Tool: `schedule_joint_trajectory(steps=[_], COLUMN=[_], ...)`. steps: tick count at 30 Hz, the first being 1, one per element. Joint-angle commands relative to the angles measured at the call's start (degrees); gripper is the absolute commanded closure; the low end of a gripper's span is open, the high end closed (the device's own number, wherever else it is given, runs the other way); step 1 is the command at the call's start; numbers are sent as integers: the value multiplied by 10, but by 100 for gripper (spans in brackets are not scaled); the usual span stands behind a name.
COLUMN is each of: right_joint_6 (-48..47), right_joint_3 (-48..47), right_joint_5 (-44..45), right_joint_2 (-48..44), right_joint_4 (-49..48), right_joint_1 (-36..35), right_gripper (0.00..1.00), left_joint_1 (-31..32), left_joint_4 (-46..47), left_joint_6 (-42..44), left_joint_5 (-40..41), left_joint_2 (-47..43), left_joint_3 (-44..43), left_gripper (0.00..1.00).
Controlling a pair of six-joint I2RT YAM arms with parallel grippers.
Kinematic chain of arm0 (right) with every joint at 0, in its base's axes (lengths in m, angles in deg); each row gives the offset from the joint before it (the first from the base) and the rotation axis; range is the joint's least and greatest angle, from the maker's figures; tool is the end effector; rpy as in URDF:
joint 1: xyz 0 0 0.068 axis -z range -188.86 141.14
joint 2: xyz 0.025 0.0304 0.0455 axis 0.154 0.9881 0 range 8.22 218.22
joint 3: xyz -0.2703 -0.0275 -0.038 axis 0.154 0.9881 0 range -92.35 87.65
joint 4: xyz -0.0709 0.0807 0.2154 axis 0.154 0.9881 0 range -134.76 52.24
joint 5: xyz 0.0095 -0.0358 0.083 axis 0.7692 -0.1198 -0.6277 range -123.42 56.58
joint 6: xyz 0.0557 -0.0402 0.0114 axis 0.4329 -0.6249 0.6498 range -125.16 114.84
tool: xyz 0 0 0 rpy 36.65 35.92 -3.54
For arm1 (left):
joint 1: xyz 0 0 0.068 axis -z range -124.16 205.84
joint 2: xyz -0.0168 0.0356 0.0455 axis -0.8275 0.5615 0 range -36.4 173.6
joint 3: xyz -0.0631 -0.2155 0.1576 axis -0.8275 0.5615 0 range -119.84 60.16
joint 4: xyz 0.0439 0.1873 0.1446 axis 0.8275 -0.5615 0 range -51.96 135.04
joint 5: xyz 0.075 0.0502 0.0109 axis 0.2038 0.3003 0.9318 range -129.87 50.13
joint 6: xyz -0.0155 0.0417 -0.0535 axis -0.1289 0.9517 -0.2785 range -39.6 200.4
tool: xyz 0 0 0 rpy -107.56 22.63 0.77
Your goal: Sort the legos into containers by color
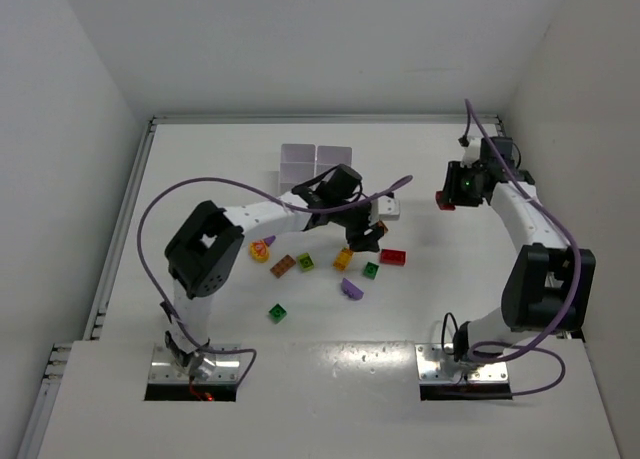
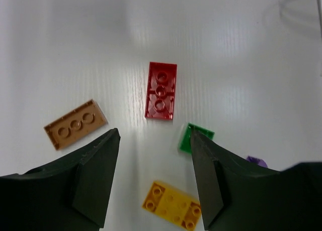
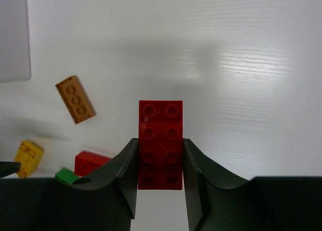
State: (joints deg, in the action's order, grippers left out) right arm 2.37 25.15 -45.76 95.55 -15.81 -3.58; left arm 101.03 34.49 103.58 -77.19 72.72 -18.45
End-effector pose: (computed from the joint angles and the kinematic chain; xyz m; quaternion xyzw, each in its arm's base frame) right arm 0.3111 -0.0165 0.2354 0.0722 0.9428 0.1082 0.3071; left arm 0.2710 -0.3214 0.2249 0.5941 0.6389 -0.3608 0.3296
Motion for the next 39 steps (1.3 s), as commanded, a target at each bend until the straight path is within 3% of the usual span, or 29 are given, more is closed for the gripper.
schedule_joint_trajectory(steps=[1, 8, 29, 36, 39], right_joint_6=[21, 10, -17, -34, -46], right_joint_3=[6, 25, -17, -29, -34], right_joint_5=[-2, -31, -59, -59, -59], right_joint_2=[-39, -52, -30, -24, -24], right_joint_4=[-2, 15, 48, 65, 65], right_joint_1=[27, 54, 93, 93, 93], right_gripper=[100, 100, 100, 100, 100], left_joint_1=[15, 33, 62, 62, 62], left_joint_4=[31, 31, -6, -18, -18], left_joint_6=[35, 40, 69, 85, 85], left_joint_5=[0, 6, 5, 21, 26], left_joint_2=[35, 123, 179, 198, 203], left_joint_3=[-65, -133, -151, -151, -151], left_gripper=[36, 36, 36, 45, 54])
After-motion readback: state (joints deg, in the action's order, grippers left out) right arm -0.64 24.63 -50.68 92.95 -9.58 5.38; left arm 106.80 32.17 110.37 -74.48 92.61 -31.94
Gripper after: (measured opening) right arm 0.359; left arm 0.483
